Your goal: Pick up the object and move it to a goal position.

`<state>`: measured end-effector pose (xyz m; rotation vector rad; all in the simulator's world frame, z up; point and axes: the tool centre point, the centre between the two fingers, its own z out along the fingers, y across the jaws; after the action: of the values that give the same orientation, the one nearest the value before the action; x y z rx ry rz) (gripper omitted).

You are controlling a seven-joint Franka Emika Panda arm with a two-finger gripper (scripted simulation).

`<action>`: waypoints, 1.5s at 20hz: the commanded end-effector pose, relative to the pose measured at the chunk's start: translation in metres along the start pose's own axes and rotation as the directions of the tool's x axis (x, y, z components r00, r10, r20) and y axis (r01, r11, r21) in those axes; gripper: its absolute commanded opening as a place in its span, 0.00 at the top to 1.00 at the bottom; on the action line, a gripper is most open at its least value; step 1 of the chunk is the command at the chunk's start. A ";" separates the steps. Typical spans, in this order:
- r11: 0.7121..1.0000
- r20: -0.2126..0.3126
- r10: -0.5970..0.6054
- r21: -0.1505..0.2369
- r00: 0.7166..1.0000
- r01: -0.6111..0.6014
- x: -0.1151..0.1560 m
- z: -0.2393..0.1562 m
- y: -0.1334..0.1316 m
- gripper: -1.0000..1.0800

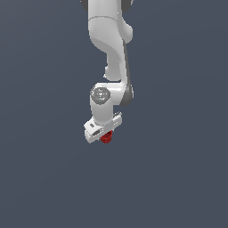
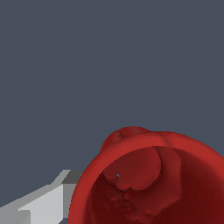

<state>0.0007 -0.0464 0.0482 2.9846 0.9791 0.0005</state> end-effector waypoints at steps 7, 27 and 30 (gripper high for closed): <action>1.000 0.000 0.000 0.000 1.000 0.000 0.001 0.000 0.000 1.00; 1.000 0.000 0.000 0.000 1.000 0.000 0.128 -0.052 -0.076 1.00; 1.000 0.000 0.000 0.000 1.000 0.000 0.152 -0.061 -0.089 1.00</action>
<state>0.0642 0.1031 0.1037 2.9845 0.9815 -0.0013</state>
